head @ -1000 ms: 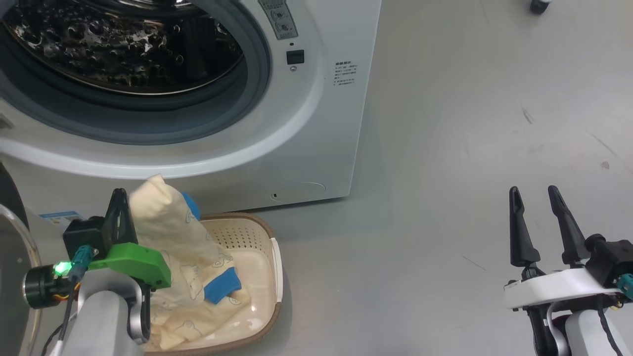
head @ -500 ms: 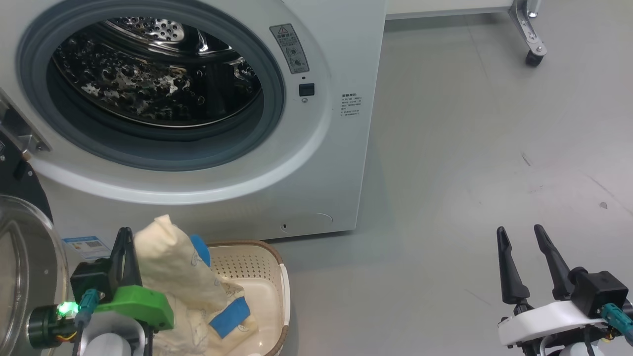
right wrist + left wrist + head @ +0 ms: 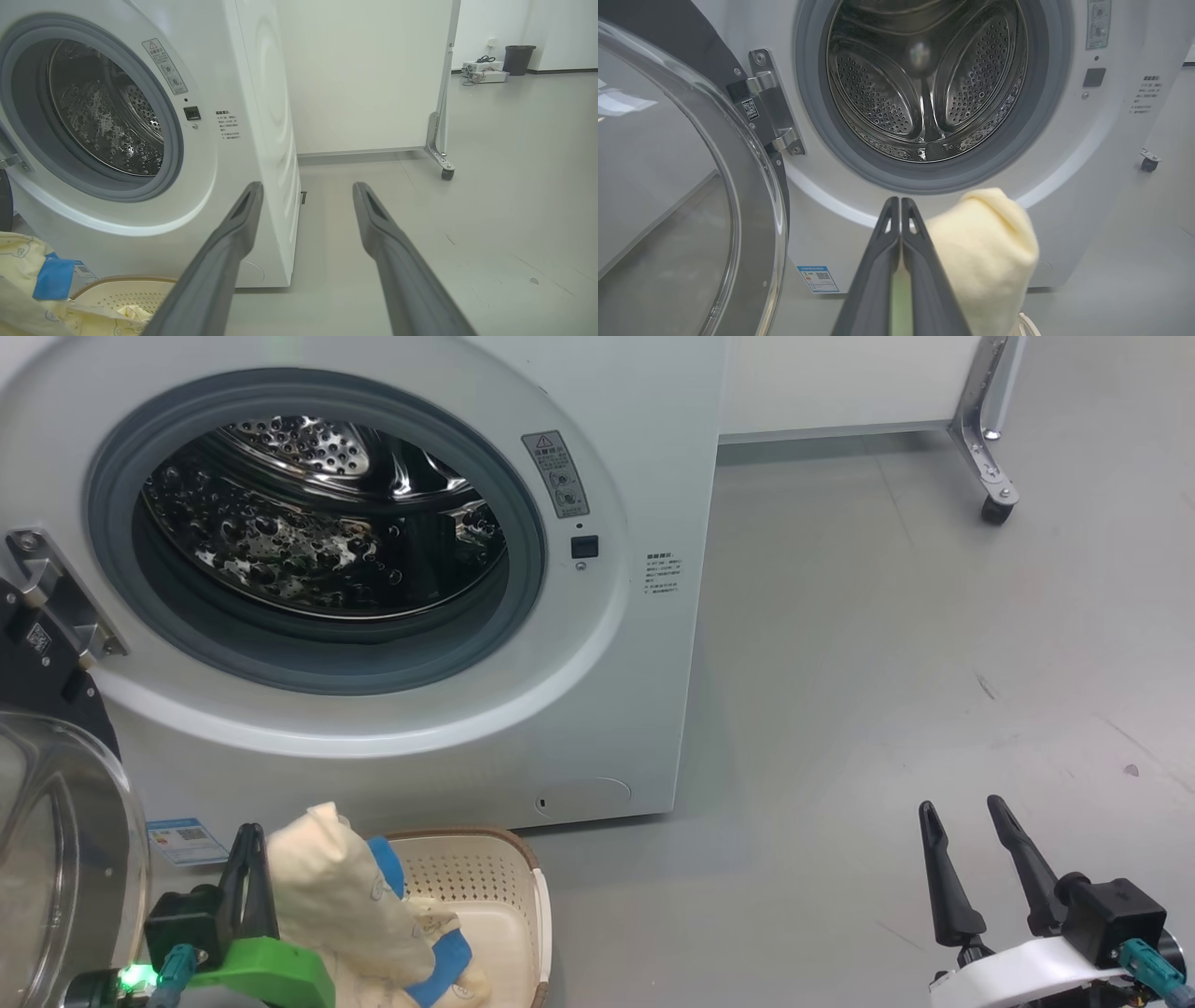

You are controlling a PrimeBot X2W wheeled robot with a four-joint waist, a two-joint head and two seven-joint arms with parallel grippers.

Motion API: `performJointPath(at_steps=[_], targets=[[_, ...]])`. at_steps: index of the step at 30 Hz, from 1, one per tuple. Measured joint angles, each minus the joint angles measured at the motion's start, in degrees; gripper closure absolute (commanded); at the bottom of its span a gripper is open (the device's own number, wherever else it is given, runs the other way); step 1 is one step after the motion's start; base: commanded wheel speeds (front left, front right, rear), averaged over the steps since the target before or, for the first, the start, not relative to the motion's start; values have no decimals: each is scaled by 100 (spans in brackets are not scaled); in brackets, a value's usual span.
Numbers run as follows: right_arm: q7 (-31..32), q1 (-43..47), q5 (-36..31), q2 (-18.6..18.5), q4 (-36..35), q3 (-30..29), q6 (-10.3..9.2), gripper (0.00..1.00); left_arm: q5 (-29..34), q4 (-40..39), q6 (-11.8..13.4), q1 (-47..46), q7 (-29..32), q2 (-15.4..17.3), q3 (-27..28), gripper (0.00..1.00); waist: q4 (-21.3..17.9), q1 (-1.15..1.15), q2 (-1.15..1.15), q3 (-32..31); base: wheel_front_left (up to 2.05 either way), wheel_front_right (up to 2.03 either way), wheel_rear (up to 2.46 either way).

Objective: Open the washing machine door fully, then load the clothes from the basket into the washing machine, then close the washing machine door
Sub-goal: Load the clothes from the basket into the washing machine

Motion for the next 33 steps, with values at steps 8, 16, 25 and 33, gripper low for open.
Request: performJointPath(at_steps=[8, 16, 25, 33], targets=[[0, 98, -41, 3, -43, -1, -1, 0, 0, -163, -12, 106, 0, 0, -30, 100, -25, 0, 0, -39, 0, 0, 0], [0, 99, -48, 26, -58, 4, -4, 0, 0, -312, -12, 259, 0, 0, -74, 100, -32, 0, 0, -72, 0, 0, 0], [0, 209, -49, 37, -73, 21, -7, 0, -1, -397, -12, 319, 0, 0, -102, 100, -32, 0, 0, -63, 0, 0, 0], [0, 209, -151, 12, -94, 52, -9, 0, -1, -516, -12, 320, -1, 2, -82, 100, -41, 0, 0, -21, 0, 0, 0]])
